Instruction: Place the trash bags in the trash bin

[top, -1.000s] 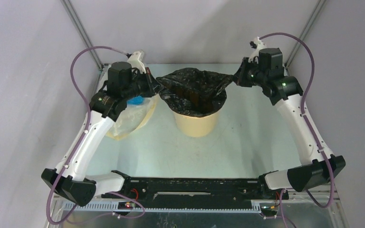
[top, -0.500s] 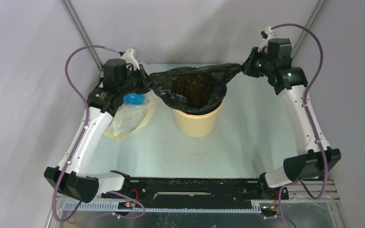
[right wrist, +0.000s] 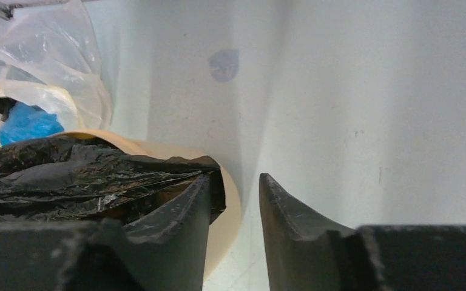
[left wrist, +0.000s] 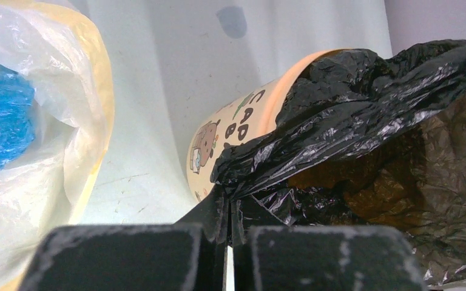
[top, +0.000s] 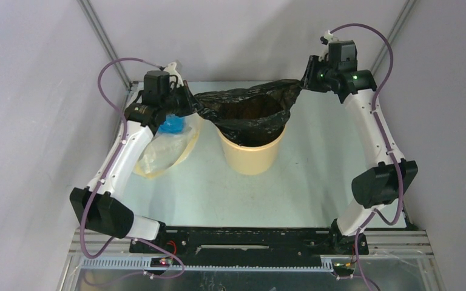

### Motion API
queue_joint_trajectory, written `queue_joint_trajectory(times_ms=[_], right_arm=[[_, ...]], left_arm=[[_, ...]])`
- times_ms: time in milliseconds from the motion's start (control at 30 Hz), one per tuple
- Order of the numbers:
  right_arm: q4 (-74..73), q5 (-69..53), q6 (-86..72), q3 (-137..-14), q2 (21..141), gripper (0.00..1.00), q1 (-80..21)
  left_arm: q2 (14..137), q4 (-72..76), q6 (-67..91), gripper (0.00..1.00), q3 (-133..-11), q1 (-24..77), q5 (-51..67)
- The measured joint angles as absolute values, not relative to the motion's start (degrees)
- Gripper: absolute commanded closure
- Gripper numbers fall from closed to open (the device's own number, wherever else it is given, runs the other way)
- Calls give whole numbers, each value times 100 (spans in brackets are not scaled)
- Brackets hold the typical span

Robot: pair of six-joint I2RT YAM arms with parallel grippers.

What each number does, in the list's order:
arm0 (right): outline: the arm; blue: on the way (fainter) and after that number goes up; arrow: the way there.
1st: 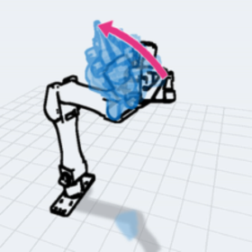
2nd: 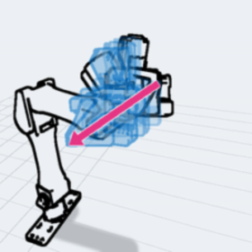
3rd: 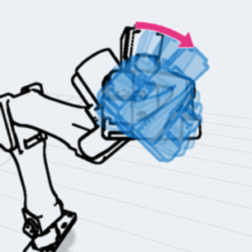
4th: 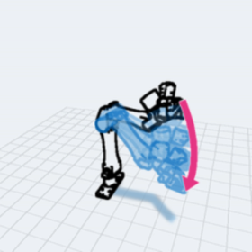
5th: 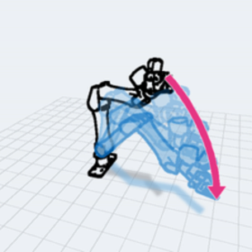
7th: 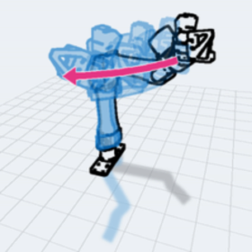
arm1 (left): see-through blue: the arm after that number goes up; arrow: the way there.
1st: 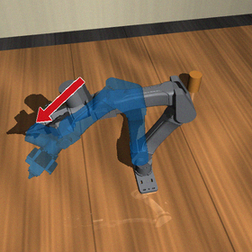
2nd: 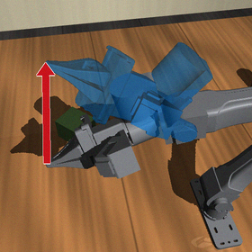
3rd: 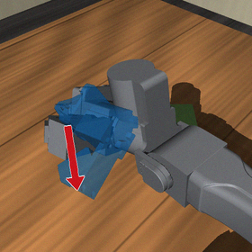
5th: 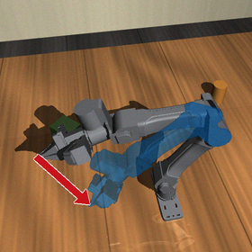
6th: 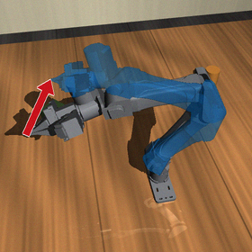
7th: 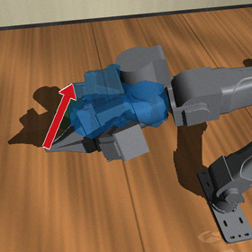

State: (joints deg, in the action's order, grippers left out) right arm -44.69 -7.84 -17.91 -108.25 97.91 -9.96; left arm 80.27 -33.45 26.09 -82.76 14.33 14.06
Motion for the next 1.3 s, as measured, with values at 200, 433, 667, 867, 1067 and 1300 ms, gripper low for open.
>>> queue_joint_trajectory(times_ms=[200, 433, 667, 867, 1067, 1300], right_arm=[[-4589, -725, -1629, -10731, 9360, 25, -1092], [-4626, -878, -1608, -10447, 8490, 13, -1483], [-4676, -733, -1925, -9743, 8012, 9, -2082], [-4628, -285, -2683, -8739, 7461, 22, -2447], [-4484, -233, -2950, -8646, 7264, 36, -2587], [-4484, -325, -2958, -8646, 7264, 99, -2639]], left_arm=[[8023, -3282, 2609, 100, -8285, 1417, 1404], [7981, -3218, 2611, 100, -8285, 1415, 1420], [7883, -3203, 2611, 100, -8285, 1411, 1426], [7870, -3179, 2617, 100, -8285, 1411, 1437], [7861, -3177, 2655, 100, -8285, 1411, 1474], [7662, -3138, 2661, 100, -8171, 1411, 1525]])
